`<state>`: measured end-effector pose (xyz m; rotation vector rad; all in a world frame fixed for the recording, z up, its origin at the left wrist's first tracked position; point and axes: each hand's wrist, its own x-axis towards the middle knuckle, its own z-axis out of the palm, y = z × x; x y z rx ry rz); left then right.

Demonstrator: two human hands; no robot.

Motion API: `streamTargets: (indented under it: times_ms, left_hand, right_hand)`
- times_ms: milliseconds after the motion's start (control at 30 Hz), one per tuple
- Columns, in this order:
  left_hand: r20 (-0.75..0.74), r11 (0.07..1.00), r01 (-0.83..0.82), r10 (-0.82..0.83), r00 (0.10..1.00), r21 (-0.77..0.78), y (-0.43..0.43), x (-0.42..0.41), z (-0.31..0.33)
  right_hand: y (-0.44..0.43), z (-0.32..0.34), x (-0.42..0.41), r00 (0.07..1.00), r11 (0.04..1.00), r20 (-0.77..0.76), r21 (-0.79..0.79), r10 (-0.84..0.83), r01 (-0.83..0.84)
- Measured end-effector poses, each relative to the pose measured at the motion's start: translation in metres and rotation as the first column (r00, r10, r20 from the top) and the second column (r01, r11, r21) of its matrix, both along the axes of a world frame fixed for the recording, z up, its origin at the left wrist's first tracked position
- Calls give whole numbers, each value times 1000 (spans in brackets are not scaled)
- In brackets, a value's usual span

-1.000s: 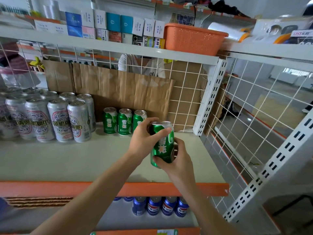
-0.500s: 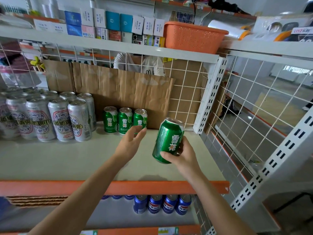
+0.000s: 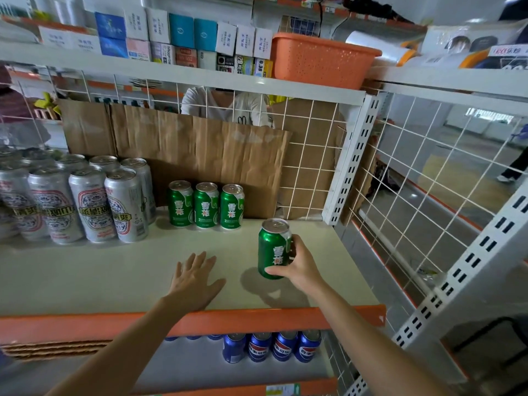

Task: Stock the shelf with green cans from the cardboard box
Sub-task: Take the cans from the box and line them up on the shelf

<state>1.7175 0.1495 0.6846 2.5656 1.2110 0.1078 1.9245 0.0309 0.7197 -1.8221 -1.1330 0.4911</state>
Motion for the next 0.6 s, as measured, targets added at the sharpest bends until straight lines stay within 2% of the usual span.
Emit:
streamTargets:
  times_ms: [333, 600]
  left_hand:
    - [-37, 987, 120, -117, 993, 107, 13, 5, -12]
    - [-6, 990, 81, -81, 997, 118, 17, 5, -17]
  right_hand:
    - [35, -17, -2, 996, 996, -22, 19, -90, 91]
    - [61, -17, 9, 996, 996, -32, -6, -88, 88]
